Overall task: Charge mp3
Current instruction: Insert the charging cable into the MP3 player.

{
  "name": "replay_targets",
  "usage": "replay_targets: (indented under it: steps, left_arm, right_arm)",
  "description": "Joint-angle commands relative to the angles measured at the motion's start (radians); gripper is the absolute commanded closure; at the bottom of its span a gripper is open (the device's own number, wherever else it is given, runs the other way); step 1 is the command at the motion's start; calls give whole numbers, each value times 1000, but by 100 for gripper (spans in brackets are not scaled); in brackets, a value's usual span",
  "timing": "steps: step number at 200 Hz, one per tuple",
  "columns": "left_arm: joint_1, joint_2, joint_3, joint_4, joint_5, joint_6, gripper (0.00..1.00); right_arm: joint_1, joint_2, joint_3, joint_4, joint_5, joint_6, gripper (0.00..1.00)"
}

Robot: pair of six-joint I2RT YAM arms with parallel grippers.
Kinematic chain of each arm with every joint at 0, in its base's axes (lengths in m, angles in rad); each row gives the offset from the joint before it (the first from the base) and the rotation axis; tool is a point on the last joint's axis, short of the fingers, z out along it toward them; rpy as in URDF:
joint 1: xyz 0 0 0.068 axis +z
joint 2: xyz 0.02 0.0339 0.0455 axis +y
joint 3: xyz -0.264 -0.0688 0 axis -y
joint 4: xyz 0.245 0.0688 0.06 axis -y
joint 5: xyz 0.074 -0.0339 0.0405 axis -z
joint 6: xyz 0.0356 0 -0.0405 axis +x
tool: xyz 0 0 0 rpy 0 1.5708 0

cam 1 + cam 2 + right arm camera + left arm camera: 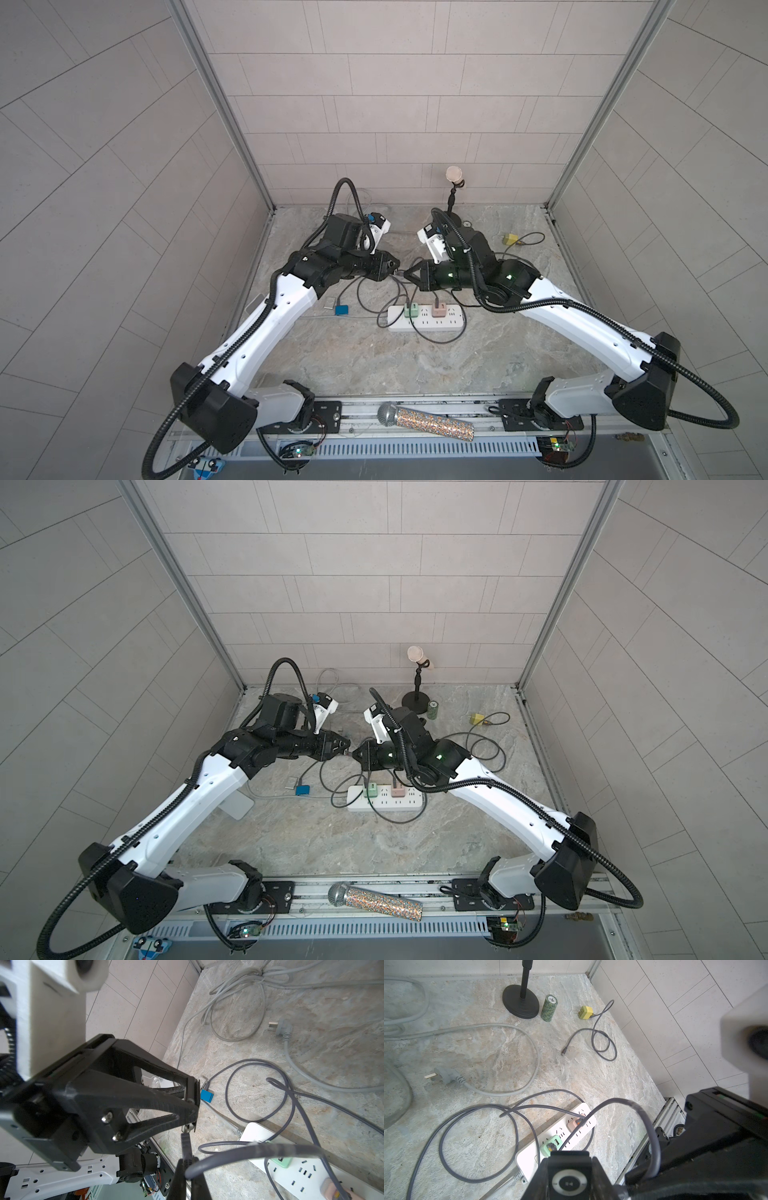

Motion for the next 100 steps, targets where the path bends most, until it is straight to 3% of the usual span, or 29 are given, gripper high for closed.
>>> replay_targets:
  steps: [1, 100]
  left_arm:
    - [-9, -29, -16, 39, 21, -1, 100]
    - [-24, -40, -40, 81, 63, -15, 100]
  right_arm:
    - [-8, -29, -14, 7, 29, 17, 100]
    - [-14, -7, -30, 34, 24, 23, 100]
